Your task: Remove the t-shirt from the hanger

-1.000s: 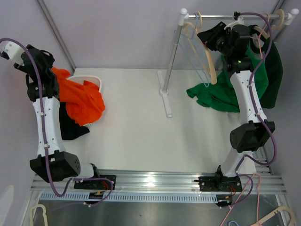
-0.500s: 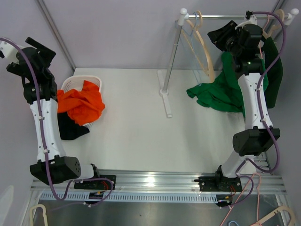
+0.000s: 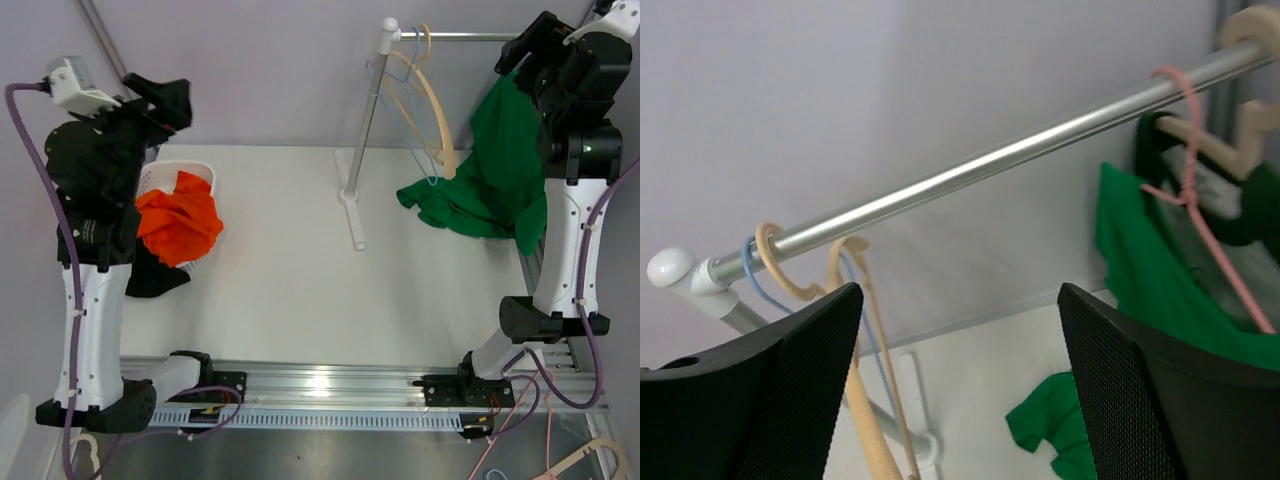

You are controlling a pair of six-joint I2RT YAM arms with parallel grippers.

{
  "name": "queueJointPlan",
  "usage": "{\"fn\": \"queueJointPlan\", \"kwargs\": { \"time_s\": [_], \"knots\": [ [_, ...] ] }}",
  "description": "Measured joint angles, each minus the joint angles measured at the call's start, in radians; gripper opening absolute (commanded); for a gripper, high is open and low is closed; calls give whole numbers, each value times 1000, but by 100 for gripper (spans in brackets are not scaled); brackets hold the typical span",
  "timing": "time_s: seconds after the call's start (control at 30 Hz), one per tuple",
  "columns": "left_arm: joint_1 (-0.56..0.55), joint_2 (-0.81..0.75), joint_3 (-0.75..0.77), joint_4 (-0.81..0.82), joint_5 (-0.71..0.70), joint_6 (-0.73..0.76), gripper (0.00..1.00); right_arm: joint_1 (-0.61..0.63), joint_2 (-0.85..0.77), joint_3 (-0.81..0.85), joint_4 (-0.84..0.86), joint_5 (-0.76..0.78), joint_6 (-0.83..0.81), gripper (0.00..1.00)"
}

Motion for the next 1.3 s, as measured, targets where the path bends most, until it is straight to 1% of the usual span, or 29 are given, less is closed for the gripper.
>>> {"fn": "queueJointPlan", "kwargs": {
  "time_s": [0.07, 0.13, 0.17, 0.23, 0.3, 0.37, 0.53, 0.57, 0.63, 0.77, 0.93, 1.1, 1.2, 1.3],
  "knots": [
    [-116, -20, -16, 7, 67, 14, 99, -12, -12, 37, -29, 54, -39, 84],
    [-225, -40, -64, 19, 101, 35, 99, -29, -28, 29, -50, 95, -76, 87],
    [-291, -52, -107, 34, 103, 48, 99, -42, -35, 14, -57, 117, -97, 88],
    [-393, -61, -181, 36, 106, 68, 99, -66, -38, -21, -63, 142, -135, 86],
    [-467, -45, -235, 35, 104, 82, 99, -92, -34, -68, -63, 138, -180, 91],
    [-529, -2, -266, 28, 124, 93, 100, -119, -26, -109, -63, 113, -214, 91],
    [-661, 171, -249, 11, 208, 130, 100, -183, 50, -82, -70, 57, -244, 90],
    [-679, 197, -251, 5, 220, 135, 99, -193, 63, -76, -69, 48, -247, 90],
    [-702, 217, -267, 3, 239, 137, 99, -211, 93, -58, -68, 30, -253, 83],
    [-709, 196, -322, 42, 250, 131, 99, -237, 167, 5, -63, 7, -255, 74],
    [-724, 165, -377, 123, 247, 126, 100, -249, 256, 43, -34, -7, -250, 72],
    [-735, 165, -401, 185, 248, 126, 99, -250, 321, 49, 15, -29, -233, 67],
    [-735, 154, -460, 222, 248, 127, 99, -250, 351, 66, 37, -44, -225, 66],
    [-735, 138, -515, 228, 247, 130, 99, -250, 359, 70, 68, -50, -224, 60]
  ]
}}
